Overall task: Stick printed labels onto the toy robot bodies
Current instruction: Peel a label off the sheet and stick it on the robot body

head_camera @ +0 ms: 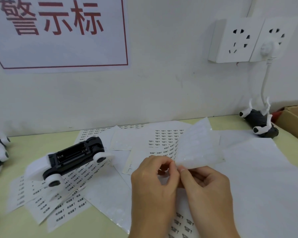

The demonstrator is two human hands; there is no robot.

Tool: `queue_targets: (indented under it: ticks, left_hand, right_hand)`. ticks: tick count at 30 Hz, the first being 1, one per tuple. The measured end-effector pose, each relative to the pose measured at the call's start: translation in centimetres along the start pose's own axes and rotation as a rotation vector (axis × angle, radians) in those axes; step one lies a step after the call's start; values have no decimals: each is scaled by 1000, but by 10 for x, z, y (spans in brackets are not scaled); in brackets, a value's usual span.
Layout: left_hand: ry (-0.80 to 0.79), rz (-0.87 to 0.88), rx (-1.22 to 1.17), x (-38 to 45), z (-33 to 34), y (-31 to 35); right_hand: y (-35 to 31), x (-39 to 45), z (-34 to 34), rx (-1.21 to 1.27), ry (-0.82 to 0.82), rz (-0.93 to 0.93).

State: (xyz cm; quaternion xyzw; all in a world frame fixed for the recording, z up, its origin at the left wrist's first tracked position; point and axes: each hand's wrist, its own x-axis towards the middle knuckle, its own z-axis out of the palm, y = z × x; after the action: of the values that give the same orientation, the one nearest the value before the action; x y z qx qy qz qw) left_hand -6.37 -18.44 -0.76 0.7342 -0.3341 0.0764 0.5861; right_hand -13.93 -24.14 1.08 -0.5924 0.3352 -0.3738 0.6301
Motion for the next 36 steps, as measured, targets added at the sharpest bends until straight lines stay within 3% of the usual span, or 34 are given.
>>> queue_targets:
  ticks: [10,16,25,36]
  left_hand:
    - [-117,-156,-50,-1,-2,17]
    - [-257,-212,155,14,-10,31]
    - [-271,-291,103,22,-18,42]
    - [-235,-253,132,19,-16,42]
  right_hand:
    - [-2,0,-3,102,41,84]
    - [-2,-1,-3,83,25,87]
    - [-1,1,-2,59,41,81]
    - [-4,-2,-1,62,16,42]
